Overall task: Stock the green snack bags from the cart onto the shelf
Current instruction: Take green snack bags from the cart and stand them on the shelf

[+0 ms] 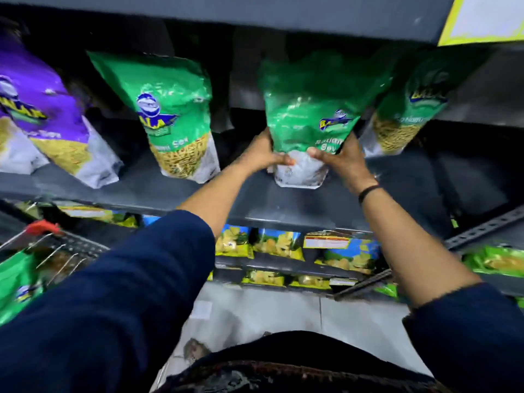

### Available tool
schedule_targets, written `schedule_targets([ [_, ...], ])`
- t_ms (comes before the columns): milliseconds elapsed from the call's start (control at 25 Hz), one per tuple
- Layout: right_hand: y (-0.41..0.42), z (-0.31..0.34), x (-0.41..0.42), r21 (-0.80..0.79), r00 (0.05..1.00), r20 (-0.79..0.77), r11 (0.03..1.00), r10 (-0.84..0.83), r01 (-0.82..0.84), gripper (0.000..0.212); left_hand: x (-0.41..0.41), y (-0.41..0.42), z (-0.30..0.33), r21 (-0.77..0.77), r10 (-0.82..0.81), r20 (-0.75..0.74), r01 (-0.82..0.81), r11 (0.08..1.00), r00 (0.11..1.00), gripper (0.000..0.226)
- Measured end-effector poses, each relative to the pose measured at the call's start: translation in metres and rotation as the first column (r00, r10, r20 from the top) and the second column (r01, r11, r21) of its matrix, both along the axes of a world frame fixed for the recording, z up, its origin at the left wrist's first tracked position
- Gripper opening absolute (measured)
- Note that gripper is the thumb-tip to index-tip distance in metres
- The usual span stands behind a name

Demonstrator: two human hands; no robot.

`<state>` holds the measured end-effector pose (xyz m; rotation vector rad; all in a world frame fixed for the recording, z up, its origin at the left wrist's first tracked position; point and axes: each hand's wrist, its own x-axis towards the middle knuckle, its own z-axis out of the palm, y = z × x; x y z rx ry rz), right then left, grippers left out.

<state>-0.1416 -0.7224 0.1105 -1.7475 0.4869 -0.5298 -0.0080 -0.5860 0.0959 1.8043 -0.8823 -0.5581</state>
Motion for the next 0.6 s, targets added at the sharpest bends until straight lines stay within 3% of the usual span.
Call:
schedule_targets([
  [160, -0.016, -0.015, 0.005, 0.059, 0.997, -0.045, 0.996, -0.063, 0.065, 0.068, -0.003, -0.015, -0.013, -0.022, 0.011, -0.053, -0.012, 1.0, 0.999, 0.087],
  [240, -0.004, -0.021, 0.0, 0.1, 0.982, -0.01, 0.977, -0.188, 0.188, 0.07, -0.008, -0.016, -0.013, -0.042, 0.028, -0.065, -0.031, 0.999, 0.998, 0.084],
  [360, 0.037, -0.047, -0.018, 0.34, 0.88, 0.012, 0.829, -0.475, 0.443, 0.045, -0.027, -0.011, -0.017, -0.065, 0.176, -0.073, -0.181, 0.981, 0.982, 0.086],
  [480, 0.036, -0.053, -0.018, 0.468, 0.915, -0.096, 0.793, -0.393, 0.39, 0.011, -0.069, -0.008, -0.028, -0.139, 0.323, -0.091, -0.333, 0.933, 0.942, 0.073],
  [600, 0.004, -0.041, -0.015, 0.582, 0.937, -0.104, 0.743, -0.334, 0.33, 0.019, -0.106, 0.006, -0.039, -0.207, 0.434, -0.123, -0.45, 0.869, 0.893, 0.04],
])
